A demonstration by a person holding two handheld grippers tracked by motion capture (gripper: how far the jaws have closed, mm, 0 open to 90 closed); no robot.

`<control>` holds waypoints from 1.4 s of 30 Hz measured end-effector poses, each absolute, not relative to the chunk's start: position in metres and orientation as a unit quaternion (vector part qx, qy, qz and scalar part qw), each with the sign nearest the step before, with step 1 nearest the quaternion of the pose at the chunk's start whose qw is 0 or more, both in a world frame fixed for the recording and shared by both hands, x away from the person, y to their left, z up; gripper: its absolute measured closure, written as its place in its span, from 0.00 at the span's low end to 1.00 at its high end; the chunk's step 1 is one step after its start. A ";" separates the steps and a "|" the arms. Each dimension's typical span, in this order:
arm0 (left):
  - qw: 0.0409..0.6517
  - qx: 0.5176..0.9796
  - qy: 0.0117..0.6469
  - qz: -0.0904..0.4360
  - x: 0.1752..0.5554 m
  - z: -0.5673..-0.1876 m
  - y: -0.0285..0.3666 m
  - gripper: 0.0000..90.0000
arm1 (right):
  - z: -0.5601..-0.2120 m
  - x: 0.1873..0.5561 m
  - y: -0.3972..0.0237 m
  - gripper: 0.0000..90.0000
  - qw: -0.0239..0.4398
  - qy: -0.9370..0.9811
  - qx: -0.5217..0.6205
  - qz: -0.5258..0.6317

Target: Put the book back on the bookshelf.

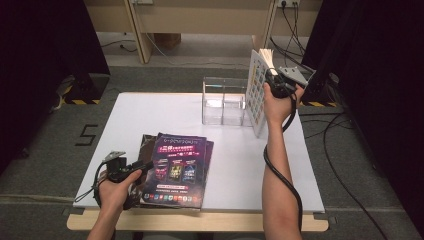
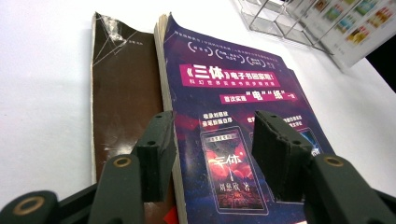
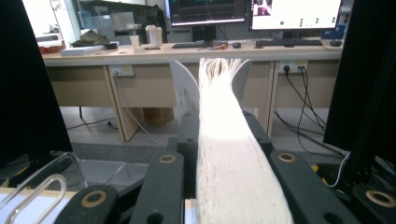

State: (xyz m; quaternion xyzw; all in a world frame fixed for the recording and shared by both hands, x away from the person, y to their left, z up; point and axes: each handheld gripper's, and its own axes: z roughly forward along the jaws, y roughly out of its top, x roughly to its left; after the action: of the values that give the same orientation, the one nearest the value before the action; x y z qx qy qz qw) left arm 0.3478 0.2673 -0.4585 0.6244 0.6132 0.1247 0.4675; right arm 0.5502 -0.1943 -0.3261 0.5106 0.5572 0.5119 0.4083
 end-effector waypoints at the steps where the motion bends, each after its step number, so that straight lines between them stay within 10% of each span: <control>1: 0.467 0.624 0.613 0.125 0.348 -0.459 0.268 0.54 | -0.326 0.550 -0.194 0.83 0.408 0.557 0.511 0.512; 42: 0.464 0.631 0.609 0.126 0.347 -0.459 0.262 0.53 | -0.324 0.526 -0.208 0.69 0.405 0.591 0.505 0.481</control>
State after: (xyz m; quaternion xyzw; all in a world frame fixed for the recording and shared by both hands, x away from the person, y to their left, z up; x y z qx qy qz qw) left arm 0.3471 0.2622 -0.4593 0.6307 0.6092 0.1258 0.4640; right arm 0.5257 -0.2084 -0.3238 0.5053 0.5911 0.4806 0.4053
